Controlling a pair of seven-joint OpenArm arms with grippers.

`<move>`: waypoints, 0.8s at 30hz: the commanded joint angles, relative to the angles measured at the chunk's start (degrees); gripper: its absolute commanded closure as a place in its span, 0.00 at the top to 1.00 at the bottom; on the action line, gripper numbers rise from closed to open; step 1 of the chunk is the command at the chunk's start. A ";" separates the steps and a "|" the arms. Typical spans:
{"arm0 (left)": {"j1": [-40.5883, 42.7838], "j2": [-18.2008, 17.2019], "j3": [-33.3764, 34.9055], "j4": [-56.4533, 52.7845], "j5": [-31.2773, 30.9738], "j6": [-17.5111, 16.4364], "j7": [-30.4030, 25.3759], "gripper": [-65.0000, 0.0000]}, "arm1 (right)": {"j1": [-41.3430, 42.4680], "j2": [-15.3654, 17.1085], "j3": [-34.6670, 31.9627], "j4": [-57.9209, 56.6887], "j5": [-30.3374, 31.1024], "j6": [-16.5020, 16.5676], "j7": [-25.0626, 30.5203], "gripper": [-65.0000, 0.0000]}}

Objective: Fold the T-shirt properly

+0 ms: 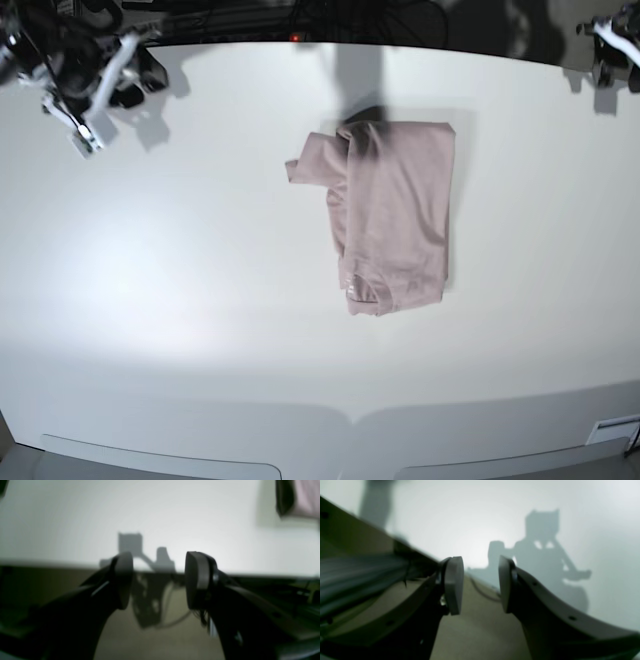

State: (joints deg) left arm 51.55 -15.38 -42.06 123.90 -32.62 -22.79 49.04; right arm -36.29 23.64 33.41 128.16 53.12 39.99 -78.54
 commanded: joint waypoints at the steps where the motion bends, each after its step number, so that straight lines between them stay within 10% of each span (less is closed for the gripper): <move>1: 2.75 0.22 -1.33 0.85 -0.02 0.00 -0.63 0.50 | -3.30 0.39 2.60 1.97 3.89 0.01 -0.59 0.37; 10: 12.87 2.64 1.53 -6.51 -8.15 -17.21 -0.55 0.50 | -23.32 -10.38 7.10 -0.20 7.67 0.01 1.90 0.37; 15: 11.02 2.27 10.71 -20.48 -4.55 -17.21 -2.54 0.50 | -25.14 -10.40 -3.80 -11.72 -4.55 0.01 11.98 0.37; 24: -7.10 0.66 28.00 -67.23 17.22 -13.64 -23.26 0.50 | -13.16 -3.45 -27.63 -51.80 -27.69 0.01 33.99 0.37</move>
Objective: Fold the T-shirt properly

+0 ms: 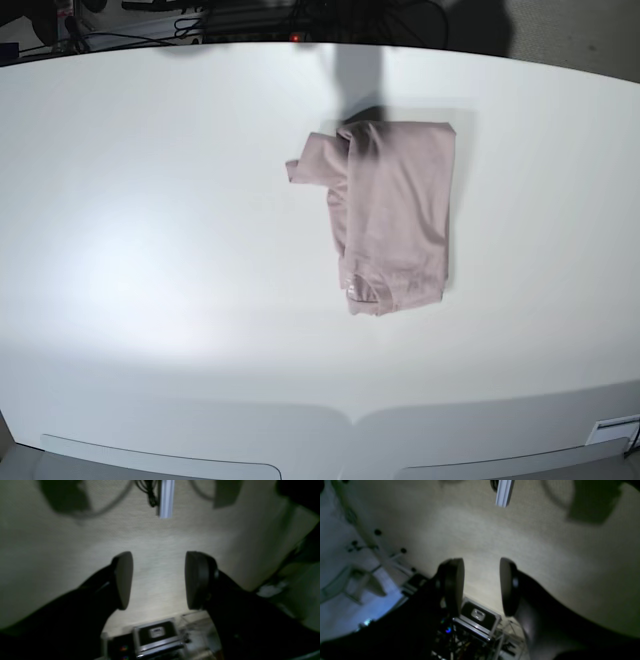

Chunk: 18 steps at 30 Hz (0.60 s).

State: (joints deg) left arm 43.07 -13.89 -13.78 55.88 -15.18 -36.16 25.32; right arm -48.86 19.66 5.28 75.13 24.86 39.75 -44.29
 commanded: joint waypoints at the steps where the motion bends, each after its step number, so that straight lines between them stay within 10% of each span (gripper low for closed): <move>1: -1.20 -1.09 0.55 -4.72 -0.24 -0.28 -2.36 0.50 | 2.29 0.74 -1.44 -4.85 -1.18 0.25 1.97 0.37; 8: -17.70 -0.92 1.18 -28.17 5.42 5.40 -7.76 0.50 | 21.68 1.05 -9.79 -38.77 -9.90 0.25 15.39 0.37; 15: -22.21 -0.28 1.18 -27.76 6.32 7.74 -6.05 0.50 | 26.23 6.73 -10.01 -42.21 -10.75 0.25 18.51 0.37; 18: -23.65 -0.26 1.18 -27.21 8.83 9.60 -5.66 0.50 | 27.54 9.18 -10.01 -42.21 -10.73 -6.49 21.97 0.37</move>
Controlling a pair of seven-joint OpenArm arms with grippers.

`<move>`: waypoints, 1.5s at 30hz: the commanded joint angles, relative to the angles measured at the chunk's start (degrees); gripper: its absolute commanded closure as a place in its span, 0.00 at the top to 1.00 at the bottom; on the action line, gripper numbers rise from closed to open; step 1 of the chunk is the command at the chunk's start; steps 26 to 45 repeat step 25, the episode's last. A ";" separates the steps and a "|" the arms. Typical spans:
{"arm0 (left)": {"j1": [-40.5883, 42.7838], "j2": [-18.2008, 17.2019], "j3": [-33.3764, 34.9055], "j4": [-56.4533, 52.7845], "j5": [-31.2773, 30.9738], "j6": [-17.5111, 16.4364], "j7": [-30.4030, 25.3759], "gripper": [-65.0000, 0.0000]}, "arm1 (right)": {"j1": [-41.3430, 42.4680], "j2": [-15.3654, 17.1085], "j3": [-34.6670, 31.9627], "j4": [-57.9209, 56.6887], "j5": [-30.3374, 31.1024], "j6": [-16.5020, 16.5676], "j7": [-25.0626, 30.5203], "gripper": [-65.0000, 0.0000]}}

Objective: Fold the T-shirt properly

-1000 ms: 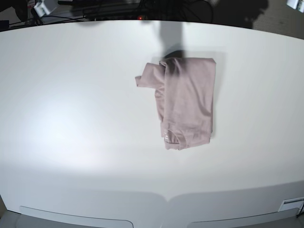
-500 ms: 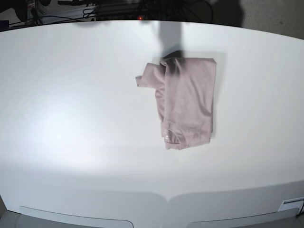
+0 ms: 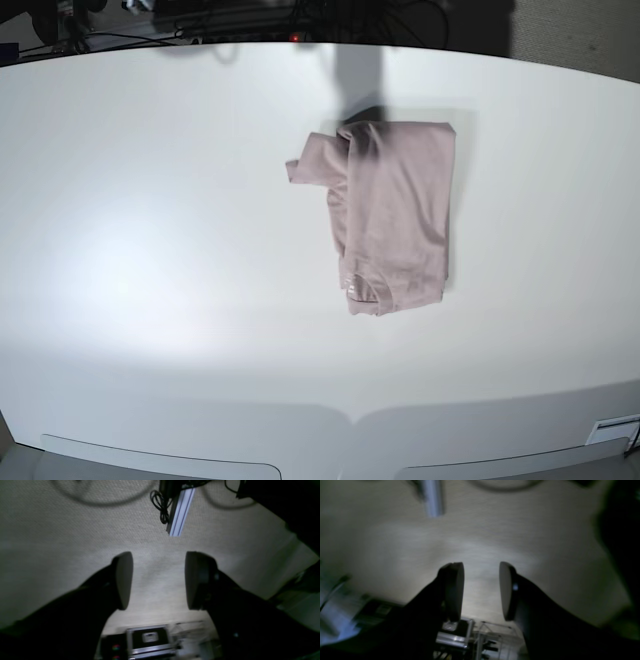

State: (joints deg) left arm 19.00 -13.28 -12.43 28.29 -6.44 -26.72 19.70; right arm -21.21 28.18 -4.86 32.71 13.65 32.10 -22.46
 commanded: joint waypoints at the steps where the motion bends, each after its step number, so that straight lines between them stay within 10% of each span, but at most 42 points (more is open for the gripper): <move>1: -0.04 -0.87 -0.17 0.37 0.87 0.90 -0.04 0.50 | 0.48 1.14 0.13 0.22 0.48 -1.31 1.11 0.37; 5: -1.14 -0.90 -0.17 0.44 1.05 1.20 -0.17 0.50 | 2.36 1.38 0.52 0.22 3.54 -7.52 3.43 0.37; 45: -1.55 1.33 -0.17 5.73 0.87 1.22 0.35 0.50 | 2.84 -0.96 0.57 0.28 4.33 -7.56 0.83 0.37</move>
